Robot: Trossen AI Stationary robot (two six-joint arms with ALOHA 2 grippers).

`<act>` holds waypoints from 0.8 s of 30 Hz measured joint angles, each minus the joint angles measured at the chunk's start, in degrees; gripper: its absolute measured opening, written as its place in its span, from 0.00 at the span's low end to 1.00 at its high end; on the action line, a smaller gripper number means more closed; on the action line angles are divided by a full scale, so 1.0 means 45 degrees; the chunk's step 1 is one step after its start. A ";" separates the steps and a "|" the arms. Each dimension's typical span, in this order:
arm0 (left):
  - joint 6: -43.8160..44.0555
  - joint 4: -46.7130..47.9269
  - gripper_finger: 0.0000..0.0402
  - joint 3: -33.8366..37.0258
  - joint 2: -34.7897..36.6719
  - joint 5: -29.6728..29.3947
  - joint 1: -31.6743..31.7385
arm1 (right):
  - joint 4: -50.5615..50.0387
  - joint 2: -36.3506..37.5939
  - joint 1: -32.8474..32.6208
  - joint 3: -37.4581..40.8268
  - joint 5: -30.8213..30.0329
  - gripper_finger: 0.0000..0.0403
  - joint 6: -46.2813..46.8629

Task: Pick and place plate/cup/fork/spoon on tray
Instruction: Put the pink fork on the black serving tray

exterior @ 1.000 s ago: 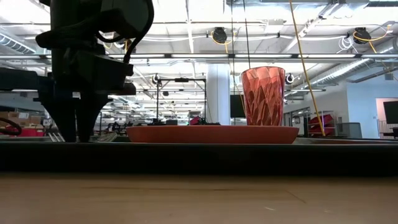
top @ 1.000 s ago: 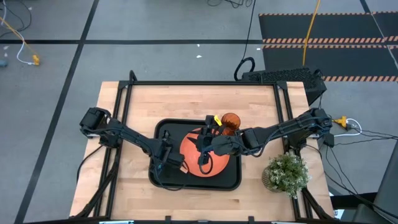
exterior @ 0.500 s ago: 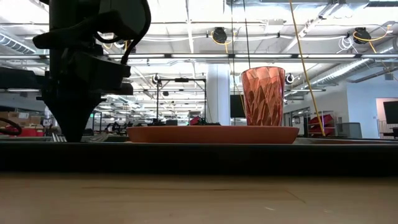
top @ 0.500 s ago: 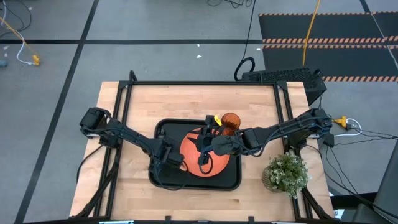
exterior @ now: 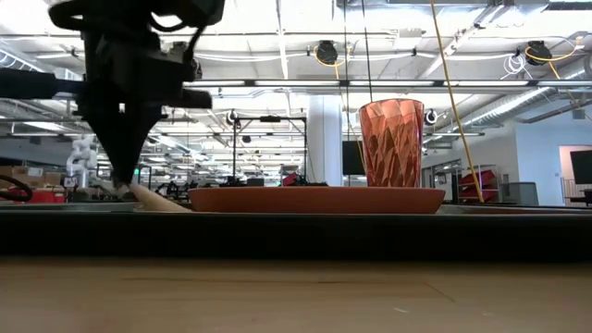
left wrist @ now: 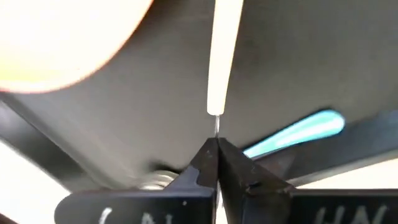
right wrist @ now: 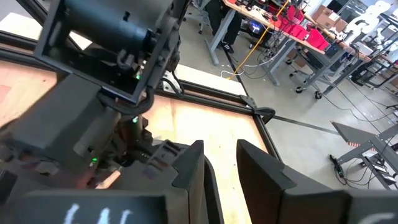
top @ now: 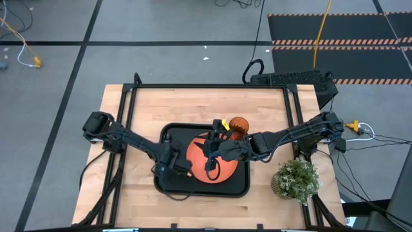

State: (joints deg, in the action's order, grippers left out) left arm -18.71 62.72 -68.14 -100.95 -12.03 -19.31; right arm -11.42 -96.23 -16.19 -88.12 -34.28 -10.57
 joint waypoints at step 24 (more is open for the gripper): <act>-0.7857 -0.3729 0.00 0.0627 0.0039 -0.1689 0.0507 | -0.0097 0.0000 -0.0005 -0.0004 0.0000 0.22 0.0002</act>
State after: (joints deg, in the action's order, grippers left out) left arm -54.06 45.94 -65.32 -100.77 -19.63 -17.03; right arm -11.86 -96.23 -16.21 -88.14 -34.28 -10.56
